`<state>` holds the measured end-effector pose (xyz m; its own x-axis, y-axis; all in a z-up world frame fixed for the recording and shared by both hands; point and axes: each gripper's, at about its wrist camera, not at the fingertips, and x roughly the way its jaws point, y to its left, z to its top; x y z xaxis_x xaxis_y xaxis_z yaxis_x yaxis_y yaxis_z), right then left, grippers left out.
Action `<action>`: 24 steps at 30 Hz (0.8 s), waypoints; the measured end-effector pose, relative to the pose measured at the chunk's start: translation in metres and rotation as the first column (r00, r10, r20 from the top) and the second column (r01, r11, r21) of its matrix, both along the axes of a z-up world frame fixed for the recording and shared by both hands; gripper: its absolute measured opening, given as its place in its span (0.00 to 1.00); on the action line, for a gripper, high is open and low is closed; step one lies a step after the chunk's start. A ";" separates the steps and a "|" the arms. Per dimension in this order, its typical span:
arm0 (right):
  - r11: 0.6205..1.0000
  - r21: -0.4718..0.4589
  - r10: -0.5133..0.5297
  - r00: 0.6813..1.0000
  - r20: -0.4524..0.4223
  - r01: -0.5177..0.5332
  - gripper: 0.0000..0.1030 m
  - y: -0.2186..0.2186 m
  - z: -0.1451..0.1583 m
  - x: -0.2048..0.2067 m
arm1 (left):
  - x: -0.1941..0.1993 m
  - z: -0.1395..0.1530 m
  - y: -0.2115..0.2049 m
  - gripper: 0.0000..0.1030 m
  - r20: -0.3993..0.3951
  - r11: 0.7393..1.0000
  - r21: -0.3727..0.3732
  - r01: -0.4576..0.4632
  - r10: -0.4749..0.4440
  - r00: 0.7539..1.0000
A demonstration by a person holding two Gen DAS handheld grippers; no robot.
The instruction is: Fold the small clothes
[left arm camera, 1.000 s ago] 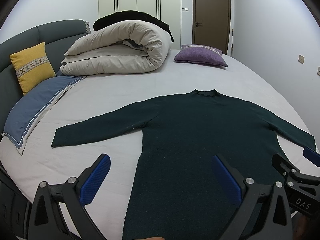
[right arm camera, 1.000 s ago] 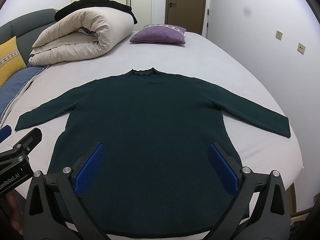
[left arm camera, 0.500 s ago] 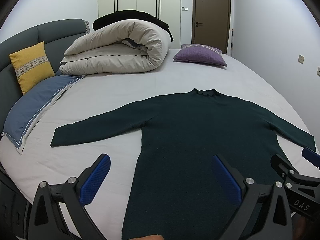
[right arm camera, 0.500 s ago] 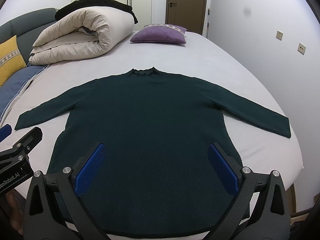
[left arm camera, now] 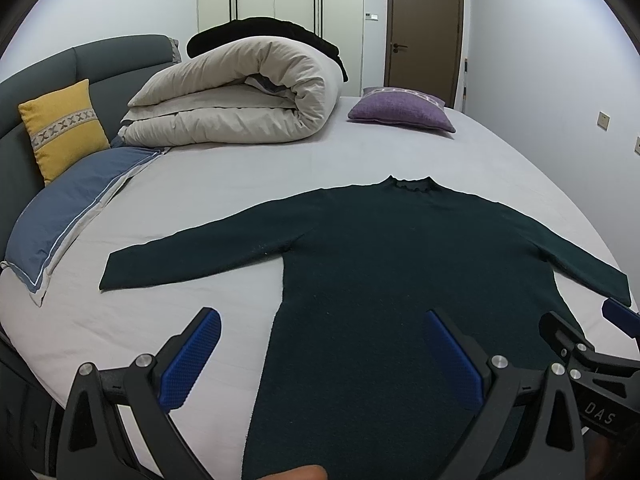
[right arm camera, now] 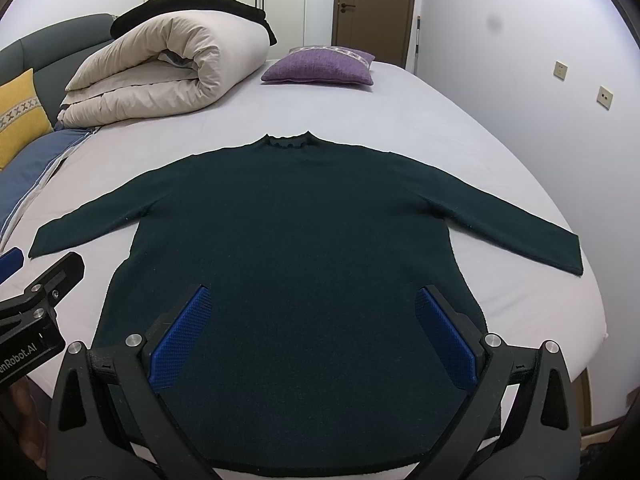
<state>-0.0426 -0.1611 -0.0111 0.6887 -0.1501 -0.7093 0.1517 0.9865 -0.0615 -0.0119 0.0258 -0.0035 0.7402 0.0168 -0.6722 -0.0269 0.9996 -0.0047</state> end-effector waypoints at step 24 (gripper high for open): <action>0.603 0.618 -0.637 0.771 -0.009 0.505 0.89 -0.392 -0.069 -0.044 | 0.066 -0.050 -0.019 1.00 -0.127 0.978 -0.191 0.083 -0.108 0.986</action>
<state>-0.0862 -0.5533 -0.0796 0.7303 -0.1881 -0.6567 0.6392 0.5273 0.5598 0.0539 0.0063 -0.0534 0.6337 -0.1832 -0.7516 0.0557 0.9798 -0.1919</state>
